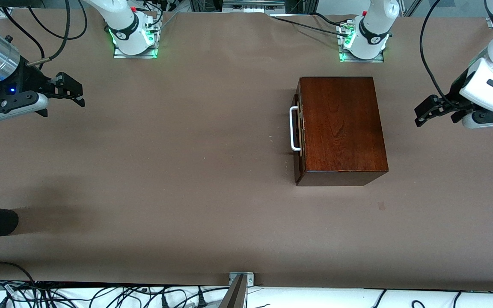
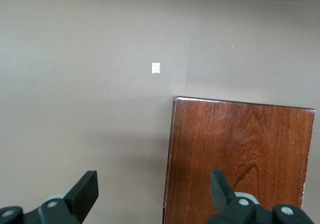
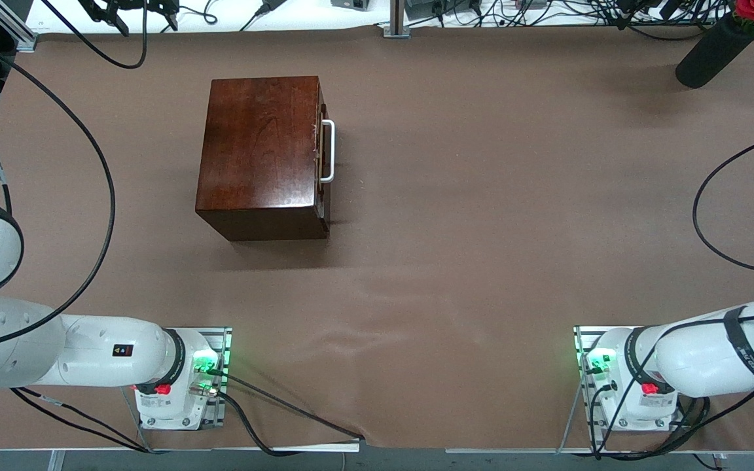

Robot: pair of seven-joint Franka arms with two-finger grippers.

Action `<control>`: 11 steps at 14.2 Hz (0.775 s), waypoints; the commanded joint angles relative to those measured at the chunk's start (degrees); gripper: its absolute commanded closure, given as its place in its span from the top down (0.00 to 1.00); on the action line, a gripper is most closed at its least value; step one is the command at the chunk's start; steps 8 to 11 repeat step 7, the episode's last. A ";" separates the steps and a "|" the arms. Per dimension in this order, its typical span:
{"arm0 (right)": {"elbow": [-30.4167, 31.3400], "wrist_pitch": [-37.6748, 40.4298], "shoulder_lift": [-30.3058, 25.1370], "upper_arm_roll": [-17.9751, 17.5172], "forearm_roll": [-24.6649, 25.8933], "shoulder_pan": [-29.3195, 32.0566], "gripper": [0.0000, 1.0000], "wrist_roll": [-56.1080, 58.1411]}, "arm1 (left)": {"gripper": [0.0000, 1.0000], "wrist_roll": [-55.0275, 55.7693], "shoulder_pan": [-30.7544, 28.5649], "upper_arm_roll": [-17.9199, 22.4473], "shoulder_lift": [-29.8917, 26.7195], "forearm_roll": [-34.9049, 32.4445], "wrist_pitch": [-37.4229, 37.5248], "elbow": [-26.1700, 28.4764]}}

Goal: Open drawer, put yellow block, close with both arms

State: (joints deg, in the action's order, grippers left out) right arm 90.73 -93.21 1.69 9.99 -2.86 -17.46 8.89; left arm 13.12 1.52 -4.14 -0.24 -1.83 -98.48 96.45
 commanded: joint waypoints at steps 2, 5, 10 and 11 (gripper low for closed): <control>-0.29 0.40 -0.37 -0.41 0.84 0.06 1.00 -0.89 | 1.00 -6.57 -0.20 -0.35 0.42 -0.71 0.40 -0.56; -0.29 0.40 -0.37 -0.41 0.84 0.06 1.00 -0.89 | 1.00 -9.17 -0.20 -0.17 0.42 -0.54 1.98 -0.74; -0.29 0.40 -0.46 -0.32 0.84 0.06 1.00 -0.89 | 1.00 -9.08 -0.29 -0.08 0.51 -0.36 2.07 -0.74; -0.29 0.40 -0.46 -0.32 0.84 0.06 1.00 -0.89 | 1.00 -9.08 -0.29 -0.08 0.51 -0.36 2.07 -0.74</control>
